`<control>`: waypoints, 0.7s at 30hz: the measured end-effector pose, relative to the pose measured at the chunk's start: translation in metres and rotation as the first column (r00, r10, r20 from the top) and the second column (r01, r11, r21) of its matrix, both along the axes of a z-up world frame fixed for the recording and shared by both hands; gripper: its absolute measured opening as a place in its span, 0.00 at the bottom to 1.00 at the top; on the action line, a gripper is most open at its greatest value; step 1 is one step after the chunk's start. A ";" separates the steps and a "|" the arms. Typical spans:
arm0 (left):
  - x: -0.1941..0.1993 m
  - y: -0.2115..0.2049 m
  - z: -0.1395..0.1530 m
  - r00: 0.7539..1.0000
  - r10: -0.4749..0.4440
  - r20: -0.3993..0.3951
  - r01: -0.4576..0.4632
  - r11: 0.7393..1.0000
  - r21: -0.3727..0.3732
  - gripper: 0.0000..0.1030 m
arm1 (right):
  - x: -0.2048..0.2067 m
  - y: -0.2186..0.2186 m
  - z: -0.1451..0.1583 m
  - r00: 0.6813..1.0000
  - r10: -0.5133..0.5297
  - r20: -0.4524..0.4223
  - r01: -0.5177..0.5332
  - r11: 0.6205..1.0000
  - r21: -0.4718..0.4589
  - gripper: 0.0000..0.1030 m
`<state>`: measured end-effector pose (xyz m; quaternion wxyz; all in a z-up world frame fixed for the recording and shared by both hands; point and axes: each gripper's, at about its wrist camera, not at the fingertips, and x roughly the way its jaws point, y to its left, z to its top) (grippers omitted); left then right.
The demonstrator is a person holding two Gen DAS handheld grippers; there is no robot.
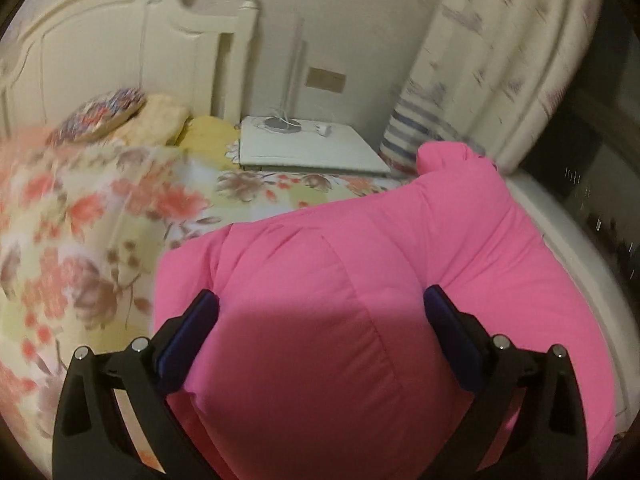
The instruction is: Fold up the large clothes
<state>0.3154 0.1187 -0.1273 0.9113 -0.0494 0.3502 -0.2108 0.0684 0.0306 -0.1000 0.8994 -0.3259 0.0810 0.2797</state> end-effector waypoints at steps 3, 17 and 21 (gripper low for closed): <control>-0.004 0.007 -0.003 1.000 0.006 0.007 -0.005 1.000 -0.027 0.98 | 0.027 -0.038 0.041 0.996 -0.084 0.024 0.081 0.992 0.098 0.92; -0.012 0.006 -0.011 0.999 0.004 0.044 -0.002 0.999 -0.053 0.98 | 0.300 -0.078 0.078 0.871 -0.234 -0.432 0.317 0.939 0.131 0.73; -0.006 0.010 -0.015 1.000 0.014 0.018 -0.013 0.998 -0.063 0.98 | 0.352 -0.085 0.006 0.765 -0.230 -0.602 0.338 0.938 0.072 0.82</control>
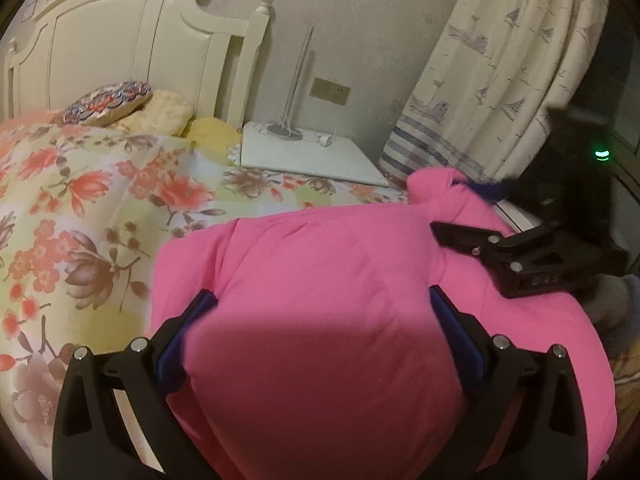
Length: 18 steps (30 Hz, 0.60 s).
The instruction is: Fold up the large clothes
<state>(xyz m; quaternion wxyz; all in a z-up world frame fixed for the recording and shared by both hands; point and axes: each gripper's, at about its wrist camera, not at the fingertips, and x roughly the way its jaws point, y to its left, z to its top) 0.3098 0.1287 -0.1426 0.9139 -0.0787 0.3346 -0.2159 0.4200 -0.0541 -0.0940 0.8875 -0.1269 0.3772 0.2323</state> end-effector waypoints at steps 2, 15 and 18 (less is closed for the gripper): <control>0.004 0.002 -0.003 1.000 0.000 -0.009 0.000 1.000 -0.024 0.98 | 0.010 -0.012 -0.010 0.998 0.011 -0.065 -0.007 0.998 0.057 0.85; 0.002 0.003 -0.008 0.998 0.056 0.008 -0.056 0.997 -0.046 0.98 | 0.011 -0.003 -0.031 0.996 0.013 -0.092 -0.010 1.000 0.028 0.87; -0.004 -0.012 0.003 0.997 0.075 0.002 -0.075 0.993 0.093 0.98 | 0.006 -0.003 -0.032 0.997 0.002 -0.081 -0.001 1.000 0.009 0.87</control>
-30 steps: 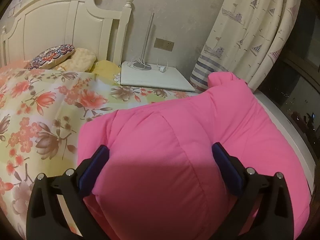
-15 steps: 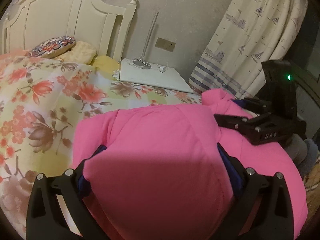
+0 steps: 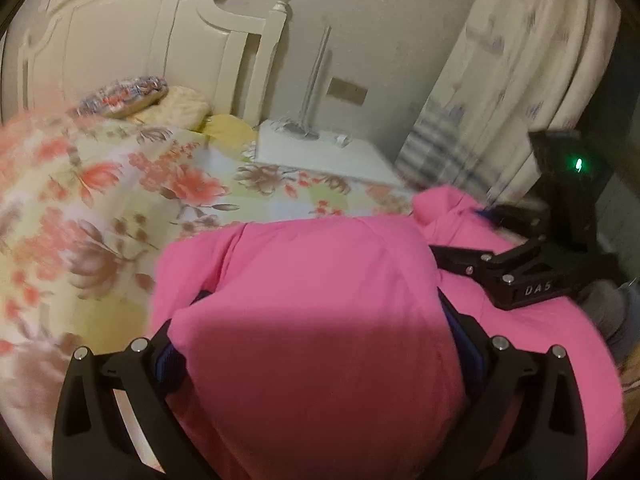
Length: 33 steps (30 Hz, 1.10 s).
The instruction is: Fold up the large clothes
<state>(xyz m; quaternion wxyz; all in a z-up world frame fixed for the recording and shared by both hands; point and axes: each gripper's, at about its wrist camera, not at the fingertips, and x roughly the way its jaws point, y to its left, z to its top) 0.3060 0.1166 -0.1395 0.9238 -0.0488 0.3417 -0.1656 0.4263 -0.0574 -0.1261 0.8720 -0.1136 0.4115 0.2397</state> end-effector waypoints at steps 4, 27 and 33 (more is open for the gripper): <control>-0.034 -0.023 0.038 0.986 0.085 0.143 -0.119 0.963 0.243 0.98 | -0.009 0.003 -0.003 1.000 -0.003 0.011 0.003 0.999 -0.034 0.87; 0.031 0.026 -0.008 0.975 0.136 -0.175 -0.155 0.983 -0.101 0.98 | -0.006 0.008 -0.006 0.999 -0.050 0.010 0.050 0.998 -0.023 0.88; 0.032 0.023 -0.016 0.980 0.117 -0.160 -0.133 0.987 -0.094 0.98 | -0.018 0.010 0.004 0.991 -0.101 0.092 0.109 0.990 -0.087 0.91</control>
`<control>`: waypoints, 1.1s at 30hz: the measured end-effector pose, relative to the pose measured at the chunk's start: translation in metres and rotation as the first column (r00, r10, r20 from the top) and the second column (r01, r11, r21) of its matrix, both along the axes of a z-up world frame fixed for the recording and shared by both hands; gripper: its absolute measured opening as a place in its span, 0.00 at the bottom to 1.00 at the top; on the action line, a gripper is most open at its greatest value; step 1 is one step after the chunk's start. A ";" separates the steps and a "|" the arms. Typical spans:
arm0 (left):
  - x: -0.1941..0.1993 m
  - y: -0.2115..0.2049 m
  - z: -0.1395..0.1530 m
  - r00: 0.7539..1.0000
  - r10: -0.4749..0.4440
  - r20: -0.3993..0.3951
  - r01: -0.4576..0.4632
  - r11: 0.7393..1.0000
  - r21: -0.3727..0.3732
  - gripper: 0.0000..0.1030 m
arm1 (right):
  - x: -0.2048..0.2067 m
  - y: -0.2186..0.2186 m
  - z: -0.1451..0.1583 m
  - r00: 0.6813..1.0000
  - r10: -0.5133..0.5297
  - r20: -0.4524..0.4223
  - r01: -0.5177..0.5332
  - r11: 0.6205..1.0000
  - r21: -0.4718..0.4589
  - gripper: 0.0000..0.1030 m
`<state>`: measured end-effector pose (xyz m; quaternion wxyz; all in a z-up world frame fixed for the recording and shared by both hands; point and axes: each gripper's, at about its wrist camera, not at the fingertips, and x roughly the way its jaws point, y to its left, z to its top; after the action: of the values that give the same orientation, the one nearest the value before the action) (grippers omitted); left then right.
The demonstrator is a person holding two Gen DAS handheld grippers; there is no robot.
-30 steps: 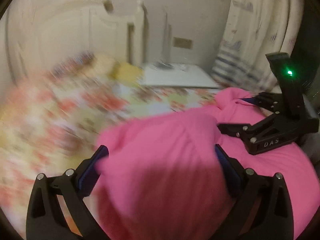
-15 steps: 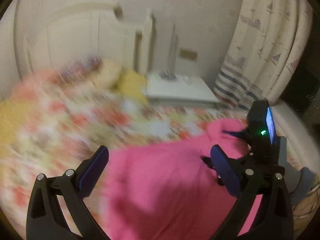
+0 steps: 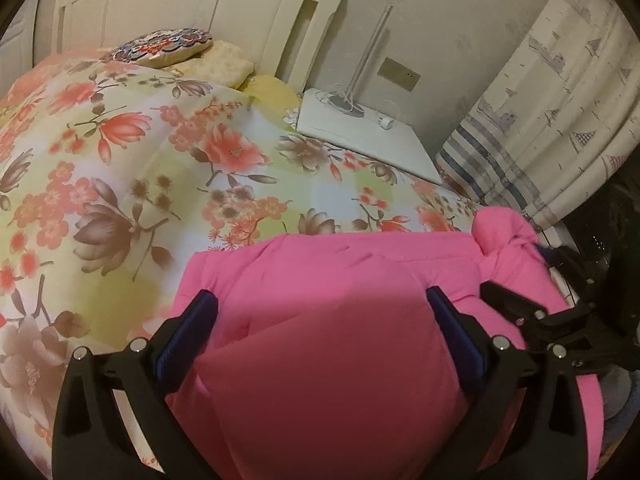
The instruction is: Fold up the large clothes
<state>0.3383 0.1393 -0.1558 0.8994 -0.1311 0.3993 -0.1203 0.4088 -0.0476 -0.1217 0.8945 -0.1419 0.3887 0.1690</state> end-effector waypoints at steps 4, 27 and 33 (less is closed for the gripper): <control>-0.003 0.005 -0.006 1.000 0.012 0.017 -0.012 1.000 0.002 0.98 | -0.034 0.002 0.026 0.993 -0.029 0.113 0.037 0.997 -0.068 0.94; -0.022 -0.005 -0.003 0.996 0.012 0.087 -0.016 0.999 0.047 0.98 | -0.205 -0.004 -0.008 0.941 0.150 0.302 -0.138 0.989 -0.060 0.96; -0.034 -0.018 0.004 0.992 0.020 0.122 -0.035 0.992 0.124 0.98 | -0.212 -0.020 -0.021 0.942 0.136 0.306 -0.142 0.990 -0.002 0.96</control>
<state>0.3040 0.1213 -0.1520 0.9300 -0.0719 0.3490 -0.0903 0.1973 -0.0673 -0.1429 0.9311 -0.1842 0.2331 0.2115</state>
